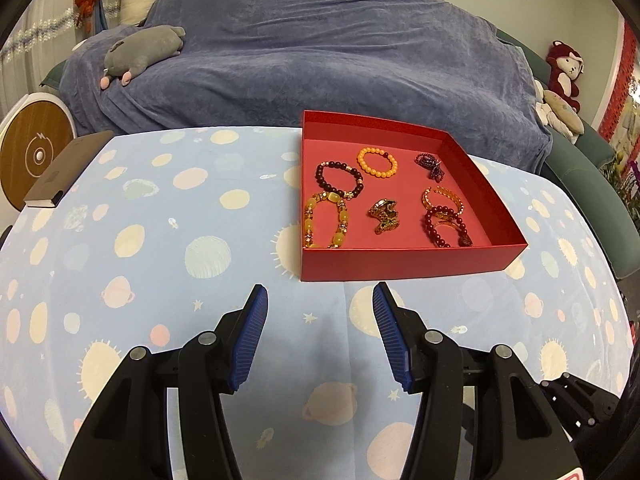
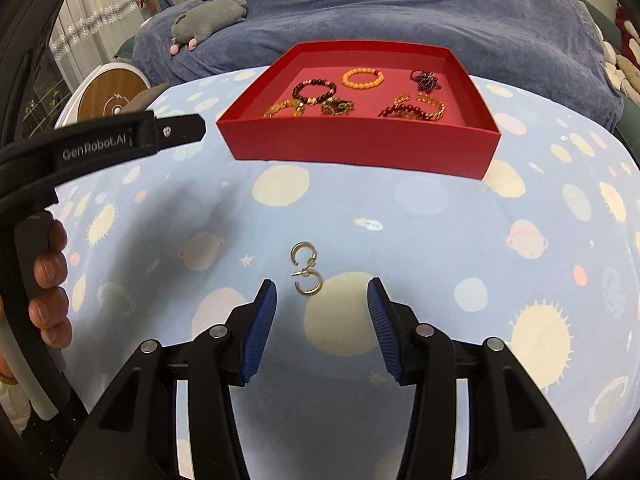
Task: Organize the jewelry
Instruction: 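Grasp one gold hoop earring with the right tool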
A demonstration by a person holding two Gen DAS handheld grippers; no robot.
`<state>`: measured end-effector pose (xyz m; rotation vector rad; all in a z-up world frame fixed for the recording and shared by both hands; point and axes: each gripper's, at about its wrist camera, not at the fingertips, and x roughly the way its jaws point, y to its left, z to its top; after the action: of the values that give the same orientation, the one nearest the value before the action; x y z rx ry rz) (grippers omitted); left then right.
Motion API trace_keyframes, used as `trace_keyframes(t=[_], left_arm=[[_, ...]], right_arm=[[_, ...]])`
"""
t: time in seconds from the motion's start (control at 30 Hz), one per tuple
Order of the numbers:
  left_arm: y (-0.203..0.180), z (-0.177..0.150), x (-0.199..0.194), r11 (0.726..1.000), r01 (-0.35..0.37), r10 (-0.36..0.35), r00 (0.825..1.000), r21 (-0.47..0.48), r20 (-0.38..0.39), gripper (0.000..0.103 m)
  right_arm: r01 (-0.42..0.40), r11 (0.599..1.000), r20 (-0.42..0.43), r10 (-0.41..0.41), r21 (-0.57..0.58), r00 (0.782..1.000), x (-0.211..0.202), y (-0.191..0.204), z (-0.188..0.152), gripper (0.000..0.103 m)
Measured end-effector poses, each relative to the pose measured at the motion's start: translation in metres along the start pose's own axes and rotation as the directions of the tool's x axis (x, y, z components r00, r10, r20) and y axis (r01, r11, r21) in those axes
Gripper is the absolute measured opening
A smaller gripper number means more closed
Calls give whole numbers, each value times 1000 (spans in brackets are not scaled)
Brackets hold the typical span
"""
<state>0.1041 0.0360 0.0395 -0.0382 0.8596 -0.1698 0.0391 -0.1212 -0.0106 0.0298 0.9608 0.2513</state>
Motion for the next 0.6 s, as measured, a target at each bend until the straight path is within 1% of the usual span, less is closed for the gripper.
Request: trace_keyframes(t=[0.13, 0.2, 0.43, 0.6], left_arm=[[4, -2, 2, 1000, 0, 0, 1000, 2, -9, 52], [6, -3, 2, 1000, 1, -1, 1000, 7, -13, 52], [14, -7, 4, 1000, -3, 3, 999, 8, -35, 54], [15, -9, 2, 1000, 1, 0, 999, 21, -34, 55]], right_arm=[[5, 1000, -1, -5, -14, 1000, 7, 6, -2, 44], [11, 1000, 0, -11, -15, 1000, 10, 7, -2, 41], [23, 999, -12, -23, -26, 1000, 17, 7, -2, 37], [27, 999, -6, -27, -31, 1000, 18, 7, -1, 33]])
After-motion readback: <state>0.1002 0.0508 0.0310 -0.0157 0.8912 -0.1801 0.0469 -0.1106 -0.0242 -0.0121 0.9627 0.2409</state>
